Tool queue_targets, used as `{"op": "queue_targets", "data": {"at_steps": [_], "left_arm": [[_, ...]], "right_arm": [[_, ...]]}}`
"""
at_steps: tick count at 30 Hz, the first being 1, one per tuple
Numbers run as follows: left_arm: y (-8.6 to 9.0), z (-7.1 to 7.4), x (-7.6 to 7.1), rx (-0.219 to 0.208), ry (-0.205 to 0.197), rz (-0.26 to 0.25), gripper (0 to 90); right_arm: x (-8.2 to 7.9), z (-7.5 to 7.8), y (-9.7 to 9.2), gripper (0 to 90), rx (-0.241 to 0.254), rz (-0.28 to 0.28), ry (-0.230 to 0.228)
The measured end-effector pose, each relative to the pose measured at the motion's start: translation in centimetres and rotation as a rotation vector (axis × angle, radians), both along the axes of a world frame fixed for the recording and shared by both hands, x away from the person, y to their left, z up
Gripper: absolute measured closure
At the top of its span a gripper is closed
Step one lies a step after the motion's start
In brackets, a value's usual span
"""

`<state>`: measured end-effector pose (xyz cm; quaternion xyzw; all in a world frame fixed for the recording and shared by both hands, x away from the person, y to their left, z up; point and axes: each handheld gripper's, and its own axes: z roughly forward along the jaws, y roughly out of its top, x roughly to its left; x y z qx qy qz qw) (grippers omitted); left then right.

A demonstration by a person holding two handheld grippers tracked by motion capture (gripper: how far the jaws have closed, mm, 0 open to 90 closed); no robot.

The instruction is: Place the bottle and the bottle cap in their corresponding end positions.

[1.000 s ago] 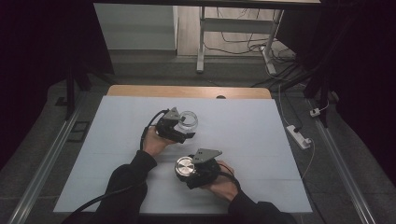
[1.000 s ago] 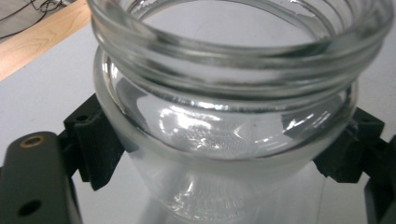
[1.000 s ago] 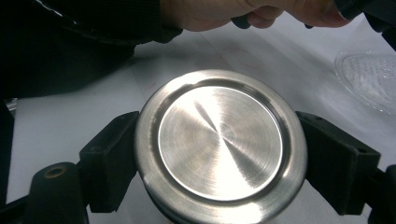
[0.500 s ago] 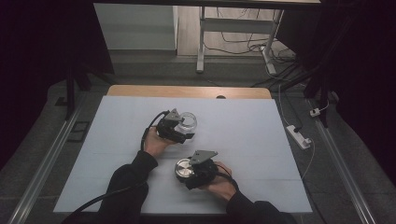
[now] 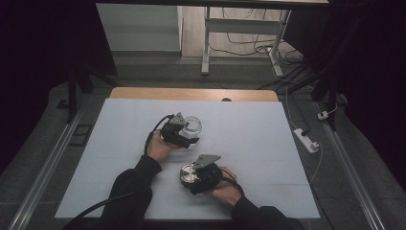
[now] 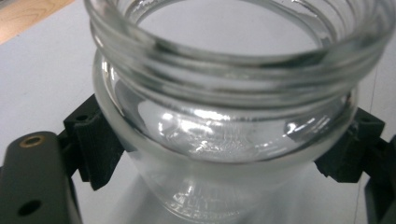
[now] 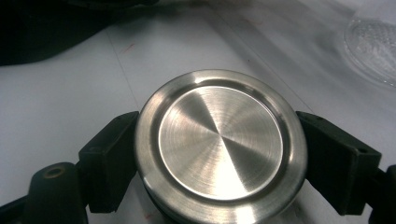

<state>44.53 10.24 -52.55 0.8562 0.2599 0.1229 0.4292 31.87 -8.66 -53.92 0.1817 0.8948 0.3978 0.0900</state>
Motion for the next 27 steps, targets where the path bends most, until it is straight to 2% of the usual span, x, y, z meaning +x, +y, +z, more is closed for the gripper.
{"op": "queue_targets", "data": {"at_steps": [3,5,8,13,15,20,27], "left_arm": [[0.2,-0.1,-0.1,0.008,0.003,-0.005,15.3],[0.4,-0.2,0.0,-0.007,0.014,-0.001,15.2],[0.4,-0.2,0.0,-0.002,0.015,-0.001,15.1],[0.3,-0.1,-0.1,-0.004,0.019,0.007,14.8],[0.3,-0.1,-0.1,-0.003,0.019,0.012,14.5],[0.3,0.3,-0.3,0.003,0.027,0.005,10.5],[0.7,1.0,-0.6,-0.015,0.042,0.007,7.0]], "right_arm": [[0.0,-0.1,0.1,17.4,-0.015,0.002,0.001],[0.0,-0.1,0.2,17.3,-0.032,0.008,0.007],[-0.1,-0.2,0.4,17.1,-0.047,0.011,-0.005],[0.0,-0.1,0.2,15.4,-0.028,0.002,-0.003],[0.0,0.0,0.2,13.6,-0.014,-0.005,0.017],[0.1,0.4,0.1,10.9,0.003,-0.004,0.013],[0.1,0.8,-0.1,8.8,0.017,-0.004,0.015]]}}
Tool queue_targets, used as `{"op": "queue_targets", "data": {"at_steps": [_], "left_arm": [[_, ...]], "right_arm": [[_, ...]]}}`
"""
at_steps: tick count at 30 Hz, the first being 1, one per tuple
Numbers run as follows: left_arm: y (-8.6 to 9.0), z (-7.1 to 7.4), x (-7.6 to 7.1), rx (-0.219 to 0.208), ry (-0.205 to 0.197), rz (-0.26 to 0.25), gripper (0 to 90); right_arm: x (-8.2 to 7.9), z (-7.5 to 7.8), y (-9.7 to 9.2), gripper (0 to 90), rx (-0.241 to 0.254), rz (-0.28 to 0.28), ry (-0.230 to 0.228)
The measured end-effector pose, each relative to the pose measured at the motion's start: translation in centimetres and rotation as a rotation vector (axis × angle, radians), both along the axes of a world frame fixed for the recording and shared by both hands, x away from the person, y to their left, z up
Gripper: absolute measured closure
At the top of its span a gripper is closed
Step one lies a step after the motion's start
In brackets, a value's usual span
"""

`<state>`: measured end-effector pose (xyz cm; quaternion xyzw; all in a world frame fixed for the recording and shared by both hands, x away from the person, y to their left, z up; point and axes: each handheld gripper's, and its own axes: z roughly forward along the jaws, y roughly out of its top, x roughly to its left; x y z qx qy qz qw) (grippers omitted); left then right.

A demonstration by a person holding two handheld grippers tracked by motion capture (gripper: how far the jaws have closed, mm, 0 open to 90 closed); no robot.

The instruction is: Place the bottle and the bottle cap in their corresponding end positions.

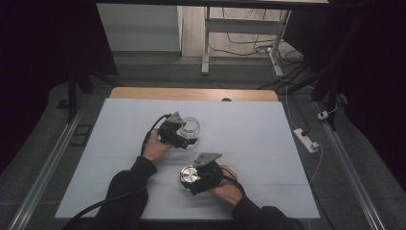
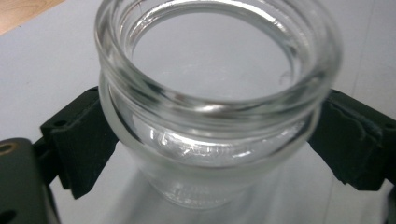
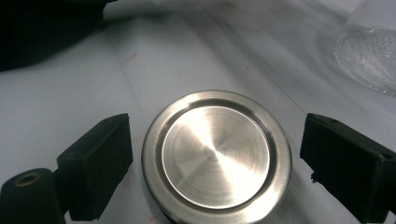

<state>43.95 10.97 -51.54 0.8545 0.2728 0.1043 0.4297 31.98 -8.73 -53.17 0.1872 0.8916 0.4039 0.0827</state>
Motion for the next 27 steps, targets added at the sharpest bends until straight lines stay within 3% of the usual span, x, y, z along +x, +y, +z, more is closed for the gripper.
{"op": "queue_targets", "data": {"at_steps": [11,22,27], "left_arm": [[1.4,0.9,-1.4,0.013,0.014,0.014,3.4],[2.7,0.8,-3.2,-0.040,0.045,0.012,0.0],[3.0,0.6,-3.8,-0.036,0.058,0.016,0.0]], "right_arm": [[0.1,1.1,-0.6,8.4,0.034,-0.017,-0.019],[0.2,1.8,-1.4,7.7,0.051,-0.042,-0.010],[-0.2,2.2,-1.7,6.6,0.067,-0.042,-0.011]]}}
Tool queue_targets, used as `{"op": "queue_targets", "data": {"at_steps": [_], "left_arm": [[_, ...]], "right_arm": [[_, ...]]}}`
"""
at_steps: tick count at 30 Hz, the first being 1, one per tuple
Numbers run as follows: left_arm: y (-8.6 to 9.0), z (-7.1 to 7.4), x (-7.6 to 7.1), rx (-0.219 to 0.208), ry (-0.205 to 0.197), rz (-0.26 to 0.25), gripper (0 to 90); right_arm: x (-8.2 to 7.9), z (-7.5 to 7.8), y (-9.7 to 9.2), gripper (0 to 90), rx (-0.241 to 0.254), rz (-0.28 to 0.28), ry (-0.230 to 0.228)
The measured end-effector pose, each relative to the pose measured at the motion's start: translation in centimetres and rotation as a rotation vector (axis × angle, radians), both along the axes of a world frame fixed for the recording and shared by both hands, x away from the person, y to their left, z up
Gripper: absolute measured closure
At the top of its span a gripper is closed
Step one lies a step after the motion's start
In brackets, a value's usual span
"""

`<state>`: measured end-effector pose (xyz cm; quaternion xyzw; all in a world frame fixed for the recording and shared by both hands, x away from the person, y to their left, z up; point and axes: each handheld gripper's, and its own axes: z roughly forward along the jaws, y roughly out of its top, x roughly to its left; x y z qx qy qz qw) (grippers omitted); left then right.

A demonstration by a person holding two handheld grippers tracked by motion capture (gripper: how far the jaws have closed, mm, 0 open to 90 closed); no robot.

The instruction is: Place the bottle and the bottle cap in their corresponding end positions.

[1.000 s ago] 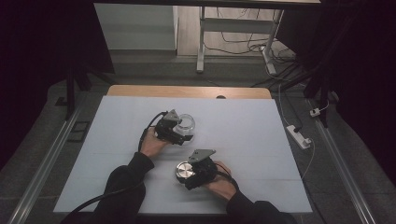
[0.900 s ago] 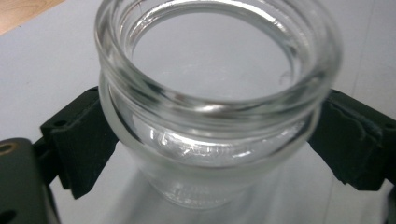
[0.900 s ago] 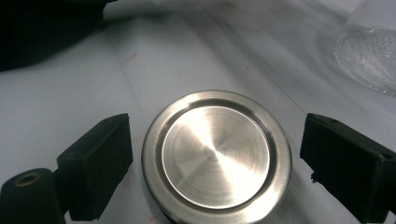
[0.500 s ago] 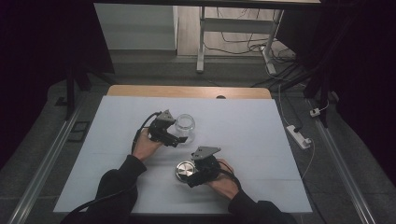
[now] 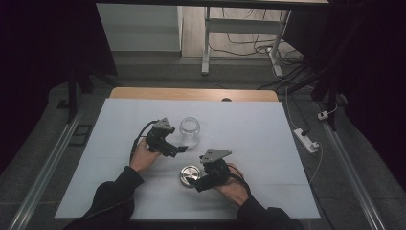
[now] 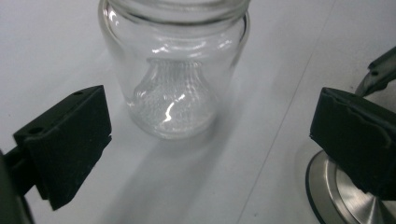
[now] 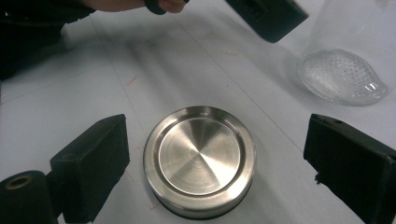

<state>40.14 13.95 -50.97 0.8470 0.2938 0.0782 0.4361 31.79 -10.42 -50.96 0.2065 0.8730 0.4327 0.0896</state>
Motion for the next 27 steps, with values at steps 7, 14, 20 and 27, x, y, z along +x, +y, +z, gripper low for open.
{"op": "queue_targets", "data": {"at_steps": [7,14,20,27], "left_arm": [[0.3,0.3,-1.1,-0.010,0.000,-0.001,0.0],[0.6,0.9,-2.6,-0.021,0.000,-0.007,0.0],[0.9,1.1,-3.8,-0.033,0.005,-0.020,0.0],[1.1,1.3,-5.2,-0.031,0.000,-0.037,0.0]], "right_arm": [[-0.2,0.2,-0.5,6.1,0.008,-0.006,-0.002],[-0.2,0.4,-1.0,5.5,0.010,-0.011,0.004],[-0.3,0.5,-1.2,3.9,0.022,-0.010,0.027],[-0.5,0.8,-1.5,2.1,0.031,-0.005,0.025]]}}
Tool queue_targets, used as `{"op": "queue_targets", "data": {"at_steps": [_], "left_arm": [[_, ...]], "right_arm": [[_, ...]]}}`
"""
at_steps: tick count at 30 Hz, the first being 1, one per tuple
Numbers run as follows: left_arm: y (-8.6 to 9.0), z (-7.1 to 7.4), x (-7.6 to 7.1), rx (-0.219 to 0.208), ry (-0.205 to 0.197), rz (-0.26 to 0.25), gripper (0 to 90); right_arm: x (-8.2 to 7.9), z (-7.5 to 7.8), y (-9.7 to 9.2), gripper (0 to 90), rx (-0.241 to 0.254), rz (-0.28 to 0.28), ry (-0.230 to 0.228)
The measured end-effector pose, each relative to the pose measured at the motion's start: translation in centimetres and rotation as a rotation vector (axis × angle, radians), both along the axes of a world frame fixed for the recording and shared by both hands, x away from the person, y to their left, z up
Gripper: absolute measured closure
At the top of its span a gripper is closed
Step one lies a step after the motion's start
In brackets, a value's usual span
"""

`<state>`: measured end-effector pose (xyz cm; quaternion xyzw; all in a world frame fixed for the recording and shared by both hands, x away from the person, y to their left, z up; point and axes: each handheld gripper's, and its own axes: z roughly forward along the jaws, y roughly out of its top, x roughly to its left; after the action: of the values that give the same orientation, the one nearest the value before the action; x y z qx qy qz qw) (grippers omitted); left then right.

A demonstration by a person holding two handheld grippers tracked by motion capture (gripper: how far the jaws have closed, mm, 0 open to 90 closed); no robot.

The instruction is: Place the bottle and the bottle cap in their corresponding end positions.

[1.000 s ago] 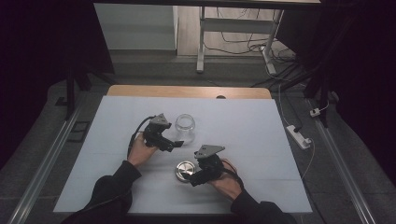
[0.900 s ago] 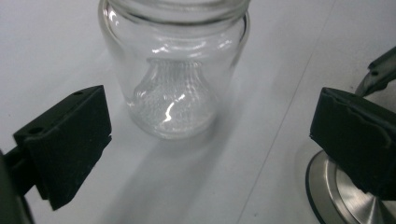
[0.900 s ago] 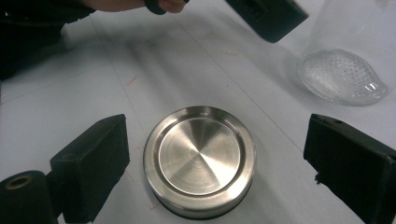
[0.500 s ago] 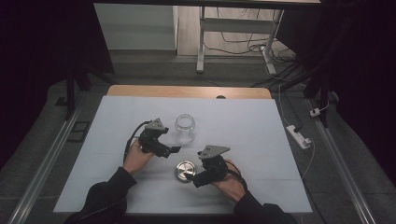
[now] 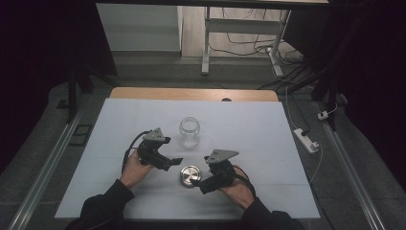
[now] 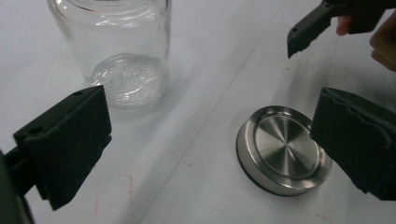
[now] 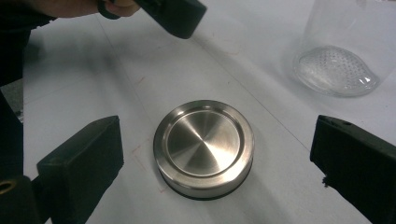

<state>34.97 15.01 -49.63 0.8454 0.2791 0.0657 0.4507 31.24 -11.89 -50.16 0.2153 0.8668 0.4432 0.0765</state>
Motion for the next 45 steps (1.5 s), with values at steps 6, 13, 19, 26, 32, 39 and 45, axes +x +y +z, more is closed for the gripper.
{"op": "queue_targets", "data": {"at_steps": [6,13,19,26,32,39,45], "left_arm": [[0.0,0.3,-1.2,-0.003,-0.012,-0.015,0.0],[-0.1,0.4,-2.0,0.008,-0.014,-0.025,0.0],[0.4,0.6,-2.9,-0.013,-0.006,-0.024,0.0],[1.6,0.7,-4.4,-0.034,0.018,-0.009,0.0],[2.9,1.0,-5.7,-0.039,0.021,0.019,0.0],[4.4,0.8,-7.5,-0.054,0.024,0.045,0.0],[5.8,0.7,-8.8,-0.071,0.032,0.074,0.0]], "right_arm": [[-0.2,0.3,-0.6,1.2,0.010,-0.005,0.003],[-0.4,0.6,-1.3,0.3,0.019,-0.004,0.005],[-0.6,1.1,-2.2,0.0,0.040,-0.018,0.000],[-1.2,1.8,-3.4,0.0,0.055,-0.042,0.002],[-1.8,2.2,-4.7,0.0,0.064,-0.059,-0.010],[-2.4,2.4,-5.8,0.0,0.053,-0.082,-0.031],[-2.9,2.5,-6.6,0.0,0.042,-0.099,-0.042]]}}
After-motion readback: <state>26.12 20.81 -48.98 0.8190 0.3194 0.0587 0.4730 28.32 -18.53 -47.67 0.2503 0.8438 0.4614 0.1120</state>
